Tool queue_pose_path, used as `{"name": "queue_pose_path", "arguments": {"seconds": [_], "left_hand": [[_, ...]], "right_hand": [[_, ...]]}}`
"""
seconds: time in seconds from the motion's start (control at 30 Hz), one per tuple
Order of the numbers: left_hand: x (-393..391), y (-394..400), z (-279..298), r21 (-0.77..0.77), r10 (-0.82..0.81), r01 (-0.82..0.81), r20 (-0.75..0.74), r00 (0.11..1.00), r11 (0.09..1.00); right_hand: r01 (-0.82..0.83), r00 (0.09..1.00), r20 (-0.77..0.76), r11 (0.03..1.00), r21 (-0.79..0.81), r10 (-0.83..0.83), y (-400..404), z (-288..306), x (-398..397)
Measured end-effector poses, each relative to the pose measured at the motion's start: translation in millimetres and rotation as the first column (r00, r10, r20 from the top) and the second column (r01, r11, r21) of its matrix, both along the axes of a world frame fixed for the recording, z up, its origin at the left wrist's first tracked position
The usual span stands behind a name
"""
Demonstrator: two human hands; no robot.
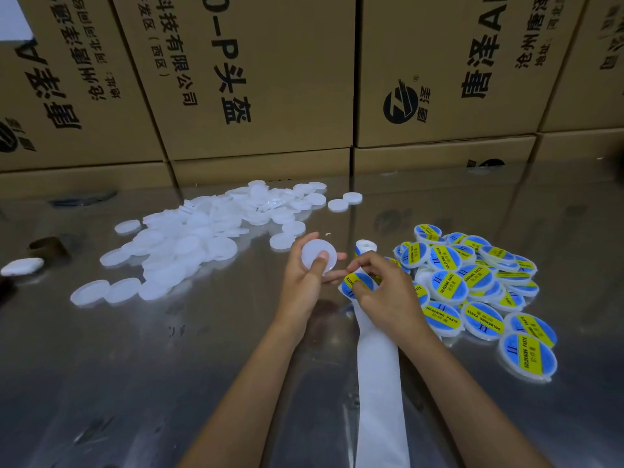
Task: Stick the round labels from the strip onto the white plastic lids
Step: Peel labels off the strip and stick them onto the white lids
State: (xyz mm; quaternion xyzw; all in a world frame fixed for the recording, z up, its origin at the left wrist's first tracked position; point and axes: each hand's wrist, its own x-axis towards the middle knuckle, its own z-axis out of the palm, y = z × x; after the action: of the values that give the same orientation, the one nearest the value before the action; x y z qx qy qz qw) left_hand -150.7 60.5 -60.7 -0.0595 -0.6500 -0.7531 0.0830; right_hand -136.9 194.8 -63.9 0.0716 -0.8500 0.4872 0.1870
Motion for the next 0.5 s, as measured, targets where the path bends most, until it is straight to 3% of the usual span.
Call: {"name": "queue_pose_path", "arguments": {"seconds": [0.1,0.23,0.37,0.5], "left_hand": [[-0.2,0.5,-0.7,0.005,-0.012,0.012,0.008,1.000,1.000],[-0.1,1.0,-1.8,0.015,-0.018,0.017,0.014,1.000,1.000],[-2.7,1.3,-4.1,0.013,0.009,-0.009,0.027,1.000,1.000],[-5.3,3.0,-9.1,-0.126,0.060,-0.057,0.026,0.998,0.990]], "right_hand": [[0.012,0.999,-0.044,0.997,0.071,-0.009,-0.5,-1.1,1.3],[0.065,0.981,-0.194,0.959,0.277,-0.010,0.1,-4.9,0.7],[0.105,0.959,-0.283,0.940,0.323,-0.010,1.4,-5.7,-1.6],[0.024,0.950,-0.303,0.947,0.320,0.078,-1.3,-5.1,-0.3]]}}
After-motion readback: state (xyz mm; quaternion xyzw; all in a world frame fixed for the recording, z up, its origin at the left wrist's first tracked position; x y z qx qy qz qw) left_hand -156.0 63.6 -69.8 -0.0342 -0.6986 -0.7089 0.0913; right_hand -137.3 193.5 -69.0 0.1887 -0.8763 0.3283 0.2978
